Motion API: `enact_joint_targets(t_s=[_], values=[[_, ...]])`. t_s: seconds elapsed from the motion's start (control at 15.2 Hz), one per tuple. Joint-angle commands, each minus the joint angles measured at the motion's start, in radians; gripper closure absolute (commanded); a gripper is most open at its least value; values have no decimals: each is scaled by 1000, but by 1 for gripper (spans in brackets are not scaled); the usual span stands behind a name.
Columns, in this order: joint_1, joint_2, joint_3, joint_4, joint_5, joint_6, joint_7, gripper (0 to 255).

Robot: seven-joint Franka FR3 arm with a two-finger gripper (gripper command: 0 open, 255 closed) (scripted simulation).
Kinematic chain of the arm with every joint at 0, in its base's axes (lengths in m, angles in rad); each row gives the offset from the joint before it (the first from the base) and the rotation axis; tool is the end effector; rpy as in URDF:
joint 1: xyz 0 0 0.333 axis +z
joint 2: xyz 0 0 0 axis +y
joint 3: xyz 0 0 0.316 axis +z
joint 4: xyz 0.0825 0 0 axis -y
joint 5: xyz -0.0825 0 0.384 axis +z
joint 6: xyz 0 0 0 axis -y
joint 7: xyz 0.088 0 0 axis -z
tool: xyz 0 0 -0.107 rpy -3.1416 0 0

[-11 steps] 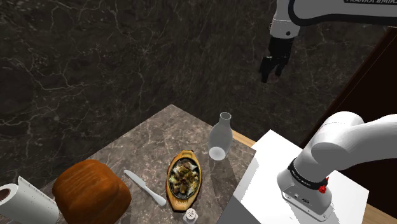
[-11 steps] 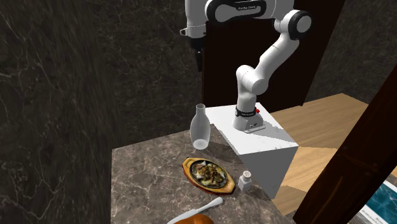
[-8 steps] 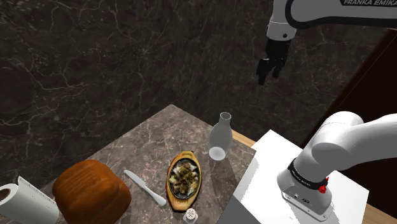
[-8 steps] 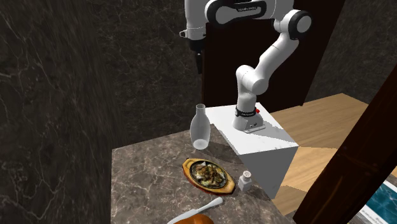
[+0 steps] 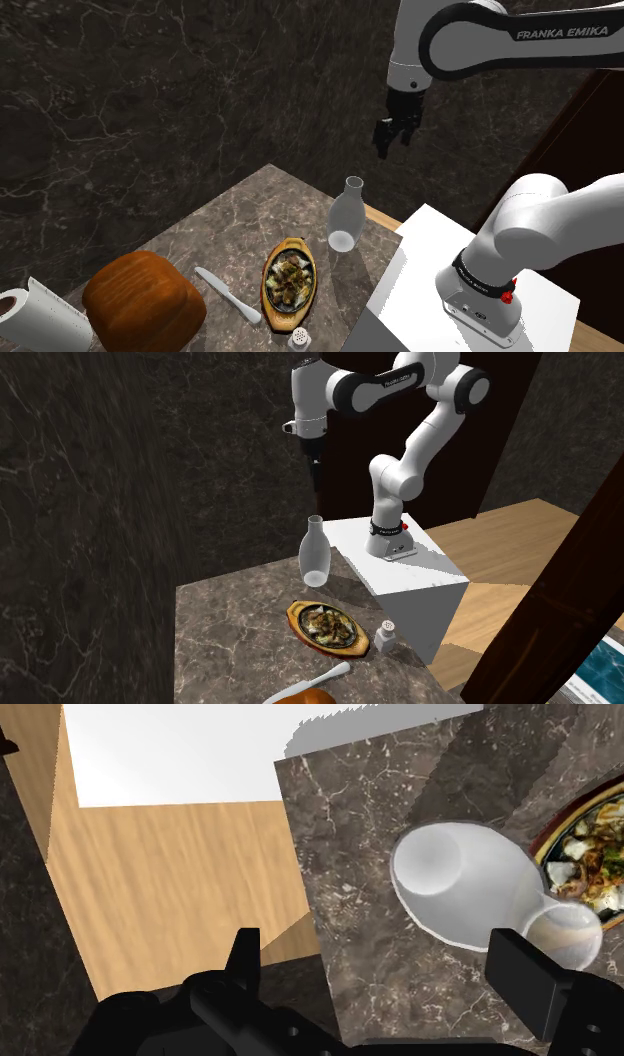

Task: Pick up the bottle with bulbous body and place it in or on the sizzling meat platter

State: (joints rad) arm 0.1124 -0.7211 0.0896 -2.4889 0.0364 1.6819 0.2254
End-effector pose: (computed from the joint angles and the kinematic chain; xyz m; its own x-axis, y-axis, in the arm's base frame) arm 0.3171 0.0722 0.5153 0.9953 -0.0553 -0.0800 -0.0521 -0.9977 0.0424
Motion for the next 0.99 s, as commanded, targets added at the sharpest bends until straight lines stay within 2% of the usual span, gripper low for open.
enact_joint_targets(t_s=[0.0, 0.46, 0.92], values=[[22, 30, 39, -10, 31, 41, 37, 0], [88, 161, 172, -3, 113, 174, 157, 0], [92, 177, 183, -73, 121, 260, 158, 0]])
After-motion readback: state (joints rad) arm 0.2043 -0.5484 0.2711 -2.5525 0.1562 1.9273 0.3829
